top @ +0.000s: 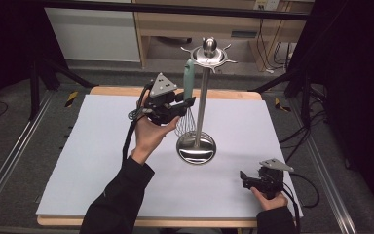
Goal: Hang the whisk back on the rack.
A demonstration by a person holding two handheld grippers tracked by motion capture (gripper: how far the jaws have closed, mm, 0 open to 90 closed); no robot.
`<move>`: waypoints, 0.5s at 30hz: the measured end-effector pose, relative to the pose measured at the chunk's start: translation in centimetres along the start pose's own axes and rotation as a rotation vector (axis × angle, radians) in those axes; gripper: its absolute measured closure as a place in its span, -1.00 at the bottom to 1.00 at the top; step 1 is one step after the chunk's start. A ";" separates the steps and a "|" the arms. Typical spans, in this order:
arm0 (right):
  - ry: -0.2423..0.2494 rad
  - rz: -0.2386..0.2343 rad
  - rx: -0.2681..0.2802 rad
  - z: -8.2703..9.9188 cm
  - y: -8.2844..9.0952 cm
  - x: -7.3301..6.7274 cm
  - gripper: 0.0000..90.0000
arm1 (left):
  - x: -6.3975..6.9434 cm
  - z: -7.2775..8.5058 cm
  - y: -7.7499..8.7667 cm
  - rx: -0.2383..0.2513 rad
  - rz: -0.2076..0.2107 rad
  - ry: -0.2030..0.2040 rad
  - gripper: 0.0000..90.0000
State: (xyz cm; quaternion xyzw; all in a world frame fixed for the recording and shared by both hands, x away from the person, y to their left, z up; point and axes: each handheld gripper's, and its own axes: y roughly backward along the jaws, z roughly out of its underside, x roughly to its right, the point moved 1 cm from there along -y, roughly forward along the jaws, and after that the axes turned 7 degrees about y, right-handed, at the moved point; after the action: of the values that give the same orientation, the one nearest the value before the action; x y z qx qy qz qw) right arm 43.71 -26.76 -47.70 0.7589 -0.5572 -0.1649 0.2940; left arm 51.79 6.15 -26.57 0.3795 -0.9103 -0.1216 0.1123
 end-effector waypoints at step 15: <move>0.006 0.003 0.003 0.0 0.0 0.0 -0.82 | -0.2 0.3 0.0 -0.021 -0.013 -0.002 0.40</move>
State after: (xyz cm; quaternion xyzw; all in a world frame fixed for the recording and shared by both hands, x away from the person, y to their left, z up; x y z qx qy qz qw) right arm 43.72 -26.78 -47.68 0.7590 -0.5578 -0.1612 0.2948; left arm 51.80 6.32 -26.90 0.3840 -0.9066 -0.1321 0.1146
